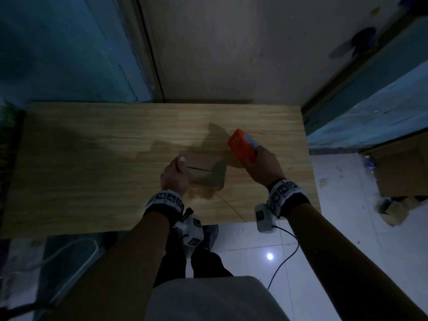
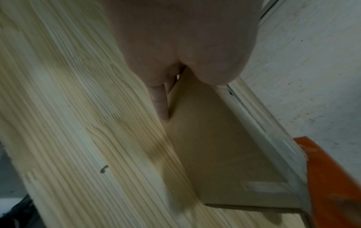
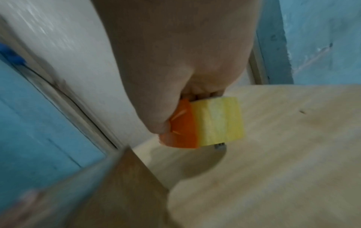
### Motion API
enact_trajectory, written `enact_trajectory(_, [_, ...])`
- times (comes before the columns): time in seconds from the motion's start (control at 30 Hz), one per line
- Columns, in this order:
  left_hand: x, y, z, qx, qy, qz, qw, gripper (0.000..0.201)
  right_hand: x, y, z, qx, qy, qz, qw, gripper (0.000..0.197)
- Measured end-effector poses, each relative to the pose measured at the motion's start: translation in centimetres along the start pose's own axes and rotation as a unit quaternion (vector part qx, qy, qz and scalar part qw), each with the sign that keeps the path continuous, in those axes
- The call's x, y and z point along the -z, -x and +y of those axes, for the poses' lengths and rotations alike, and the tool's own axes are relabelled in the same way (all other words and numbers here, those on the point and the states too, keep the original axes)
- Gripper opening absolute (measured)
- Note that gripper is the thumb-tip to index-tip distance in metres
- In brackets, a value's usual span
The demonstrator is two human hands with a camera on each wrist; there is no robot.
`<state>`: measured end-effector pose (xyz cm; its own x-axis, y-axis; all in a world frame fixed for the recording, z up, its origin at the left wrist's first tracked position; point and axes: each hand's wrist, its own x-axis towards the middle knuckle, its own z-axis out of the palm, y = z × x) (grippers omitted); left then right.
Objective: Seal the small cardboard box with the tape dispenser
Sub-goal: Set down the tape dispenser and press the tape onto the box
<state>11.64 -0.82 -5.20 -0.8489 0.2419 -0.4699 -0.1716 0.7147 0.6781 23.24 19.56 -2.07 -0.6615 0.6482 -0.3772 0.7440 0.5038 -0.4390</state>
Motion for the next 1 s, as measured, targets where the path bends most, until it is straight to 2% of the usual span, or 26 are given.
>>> enact_trajectory(0.1, [0.1,0.1,0.1,0.015,0.010,-0.011,1.000,0.053,-1.7,0.4,1.1,0.009,0.051,-0.013,0.999,0.044])
enact_trajectory(0.17, [0.1,0.3,0.3,0.023,0.015,-0.015,1.000,0.052,-2.7,1.0,1.9,0.000,0.129,-0.025,0.991,0.037])
enact_trajectory(0.27, [0.0,0.5,0.3,0.030,0.027,-0.013,0.999,0.052,-3.5,1.6,2.5,0.007,0.194,-0.007,0.981,0.030])
enact_trajectory(0.37, [0.0,0.4,0.3,0.043,0.027,-0.018,0.999,0.052,-3.8,1.2,3.1,-0.003,0.131,-0.002,0.991,0.037])
enact_trajectory(0.43, [-0.1,0.2,0.3,0.047,0.022,-0.022,0.998,0.053,-3.5,1.2,3.2,0.009,0.062,0.042,0.997,0.045])
enact_trajectory(0.5, [-0.2,0.1,0.1,0.054,0.021,-0.020,0.998,0.054,-3.4,1.4,2.6,0.045,0.025,0.090,0.995,0.042])
enact_trajectory(0.57, [-0.3,-0.1,0.1,0.064,0.028,-0.026,0.997,0.057,-3.7,1.7,1.3,0.071,-0.023,0.108,0.991,0.036])
enact_trajectory(0.7, [-0.5,0.0,0.3,0.076,0.022,-0.025,0.997,0.057,-5.7,2.8,-3.1,0.086,-0.089,0.071,0.990,0.054])
enact_trajectory(0.8, [-0.7,0.4,0.4,0.079,0.009,-0.013,0.997,0.056,-8.2,3.0,-6.1,0.023,-0.134,0.051,0.989,0.088])
enact_trajectory(0.87, [-0.9,0.5,0.2,0.073,0.009,-0.008,0.997,0.056,-9.6,3.1,-7.0,-0.003,-0.135,0.049,0.990,0.102])
enact_trajectory(1.0, [-0.9,0.7,-0.3,0.054,0.000,0.002,0.999,0.054,-10.4,3.2,-6.8,-0.007,-0.171,0.068,0.983,0.108])
